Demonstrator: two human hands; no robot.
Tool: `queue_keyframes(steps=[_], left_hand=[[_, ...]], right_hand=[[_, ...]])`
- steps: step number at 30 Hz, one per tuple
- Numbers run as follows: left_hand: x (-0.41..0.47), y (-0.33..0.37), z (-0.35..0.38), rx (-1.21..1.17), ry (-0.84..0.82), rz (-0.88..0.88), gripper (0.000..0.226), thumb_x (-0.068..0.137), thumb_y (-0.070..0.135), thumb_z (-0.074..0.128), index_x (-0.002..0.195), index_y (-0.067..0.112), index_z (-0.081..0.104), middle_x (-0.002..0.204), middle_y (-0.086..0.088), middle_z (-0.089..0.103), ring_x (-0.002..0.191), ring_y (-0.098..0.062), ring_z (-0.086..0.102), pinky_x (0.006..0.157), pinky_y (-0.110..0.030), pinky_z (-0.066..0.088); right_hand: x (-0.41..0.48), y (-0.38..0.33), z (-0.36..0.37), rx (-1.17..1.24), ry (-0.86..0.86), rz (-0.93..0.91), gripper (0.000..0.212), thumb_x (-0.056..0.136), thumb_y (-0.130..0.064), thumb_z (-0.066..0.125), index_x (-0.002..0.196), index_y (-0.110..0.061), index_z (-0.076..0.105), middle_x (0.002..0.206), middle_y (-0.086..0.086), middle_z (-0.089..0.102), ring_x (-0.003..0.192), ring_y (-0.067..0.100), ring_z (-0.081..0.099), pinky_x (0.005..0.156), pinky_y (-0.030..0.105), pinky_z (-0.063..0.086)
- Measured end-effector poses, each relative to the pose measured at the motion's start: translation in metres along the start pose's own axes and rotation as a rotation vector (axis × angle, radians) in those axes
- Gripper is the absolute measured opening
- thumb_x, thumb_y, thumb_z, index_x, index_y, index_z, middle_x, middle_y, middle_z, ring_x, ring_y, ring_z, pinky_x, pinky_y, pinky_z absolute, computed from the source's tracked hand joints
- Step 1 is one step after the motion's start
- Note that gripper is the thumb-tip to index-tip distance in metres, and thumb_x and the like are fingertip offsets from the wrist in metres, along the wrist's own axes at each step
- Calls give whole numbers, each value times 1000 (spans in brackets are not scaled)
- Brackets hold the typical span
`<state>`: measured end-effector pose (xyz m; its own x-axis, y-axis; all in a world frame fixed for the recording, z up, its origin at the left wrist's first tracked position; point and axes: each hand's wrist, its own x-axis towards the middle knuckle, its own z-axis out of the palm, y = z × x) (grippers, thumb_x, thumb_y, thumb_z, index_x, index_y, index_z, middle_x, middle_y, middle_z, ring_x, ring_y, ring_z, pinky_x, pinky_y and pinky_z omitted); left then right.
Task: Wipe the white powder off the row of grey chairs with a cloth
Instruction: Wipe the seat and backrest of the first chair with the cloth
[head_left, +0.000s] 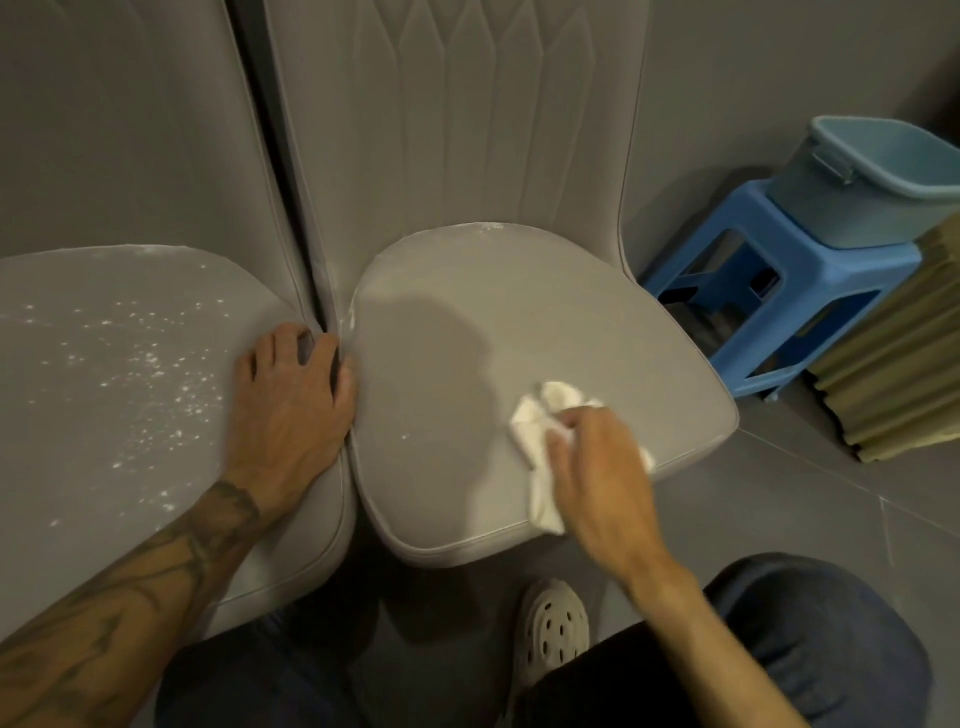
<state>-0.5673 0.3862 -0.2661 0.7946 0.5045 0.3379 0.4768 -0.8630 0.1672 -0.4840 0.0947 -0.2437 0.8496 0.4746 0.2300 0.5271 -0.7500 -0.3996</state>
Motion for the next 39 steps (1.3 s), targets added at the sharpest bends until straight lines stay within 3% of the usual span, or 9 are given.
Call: queue_keyframes(steps=[3,8,11,16,21,27,30,35,39], left_hand=[[0,0,-2,16,8,13,34,104,36,38,119,12,57,122,-20,51,108,-38,49,92,-52,40],[1,-1,0,7,-1,-3,31,106,36,41,121,14,57,125,-18,51,110,-36,50,94,-50,41],[1,-1,0,10,-14,-2,36,104,38,37,122,15,57,124,-17,52,110,-35,51,94,-49,42],[1,-2,-3,-25,-9,0,31,108,36,39,120,15,58,123,-15,54,110,-33,52,95,-47,42],[-2,-3,-15,-174,43,-9,28,109,27,44,129,13,57,126,-13,54,113,-30,52,99,-46,42],[-25,-14,-28,-129,79,-54,34,106,23,35,128,10,57,124,-16,57,109,-33,54,93,-48,45],[-37,-16,-25,-56,78,-23,36,104,23,33,125,8,58,119,-16,59,102,-35,55,90,-48,44],[-40,-16,-20,-18,70,-38,29,96,5,55,124,9,59,116,-14,59,102,-32,55,90,-44,42],[-43,-14,-25,-32,100,-21,36,96,14,40,126,5,58,116,-16,60,104,-33,56,92,-45,46]], right_hand=[[4,13,-1,1,55,158,16,103,-37,42,104,-22,47,98,-6,48,84,14,47,77,41,48],[-30,-80,31,33,-13,-63,18,102,-35,44,108,-21,53,98,-3,51,84,17,48,76,36,46],[-28,-108,45,-24,-73,-310,19,103,-35,43,108,-23,55,99,-3,56,85,16,51,76,36,49],[1,-83,37,10,-108,-200,23,102,-40,41,113,-23,52,106,0,55,93,19,52,85,39,48],[-28,-92,35,-37,-154,-349,21,102,-41,40,112,-26,51,102,-7,55,85,13,51,80,30,48],[59,-120,77,-50,-150,-379,28,98,-31,48,115,-10,54,105,11,58,94,32,55,82,41,41],[41,-121,69,-81,-162,-458,26,99,-33,45,111,-11,53,105,10,57,91,29,54,80,41,44],[-29,-98,36,-73,-210,-575,20,102,-36,46,110,-20,56,100,-2,56,84,15,51,76,33,49],[25,-120,72,-66,-152,-542,24,97,-30,51,112,-11,57,103,11,61,90,30,57,79,42,45]])
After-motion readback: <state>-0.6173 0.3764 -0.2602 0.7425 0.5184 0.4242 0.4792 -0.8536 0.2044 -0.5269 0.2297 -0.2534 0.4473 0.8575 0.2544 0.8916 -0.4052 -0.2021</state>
